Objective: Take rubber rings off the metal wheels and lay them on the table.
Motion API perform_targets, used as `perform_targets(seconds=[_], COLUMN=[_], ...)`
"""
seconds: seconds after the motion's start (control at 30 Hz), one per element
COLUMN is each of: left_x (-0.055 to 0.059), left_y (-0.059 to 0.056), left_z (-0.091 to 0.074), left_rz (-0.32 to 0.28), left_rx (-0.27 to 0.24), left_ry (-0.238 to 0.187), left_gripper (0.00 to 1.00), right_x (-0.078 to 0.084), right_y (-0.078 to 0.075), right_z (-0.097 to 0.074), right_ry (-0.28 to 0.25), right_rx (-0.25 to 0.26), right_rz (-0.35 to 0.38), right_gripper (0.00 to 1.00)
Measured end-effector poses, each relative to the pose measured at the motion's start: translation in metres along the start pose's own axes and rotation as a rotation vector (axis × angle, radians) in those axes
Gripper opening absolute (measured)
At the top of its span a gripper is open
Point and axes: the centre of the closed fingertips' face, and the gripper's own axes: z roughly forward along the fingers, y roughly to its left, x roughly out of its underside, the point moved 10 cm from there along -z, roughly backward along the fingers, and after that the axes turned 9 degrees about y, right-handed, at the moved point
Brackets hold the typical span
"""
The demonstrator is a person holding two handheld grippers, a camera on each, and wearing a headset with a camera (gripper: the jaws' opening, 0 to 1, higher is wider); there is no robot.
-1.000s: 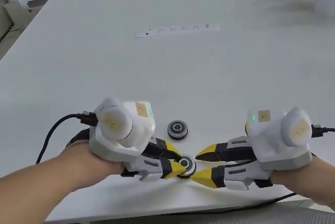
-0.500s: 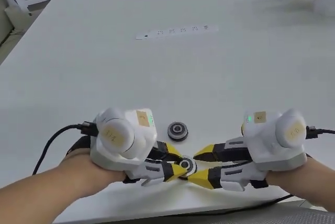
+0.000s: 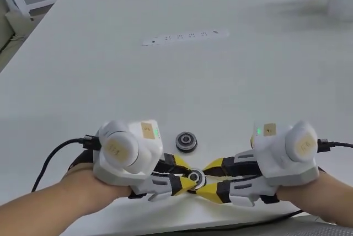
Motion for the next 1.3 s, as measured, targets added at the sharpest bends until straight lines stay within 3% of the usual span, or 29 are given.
perform_targets(seconds=[0.83,1.3], left_x=[0.0007,0.0004], left_y=[0.0003,-0.0001], left_z=[0.0003,0.0005], left_rz=[0.003,0.016], left_rx=[-0.004,-0.013], left_ry=[-0.005,0.002], left_gripper=[0.13,0.13], right_x=[0.0078,0.0095], right_y=[0.0002,-0.0032], right_z=[-0.0057,-0.0079], right_ry=[-0.007,-0.02], right_rx=[0.027,0.019], right_rz=[0.01,0.149], right_gripper=[0.03,0.0])
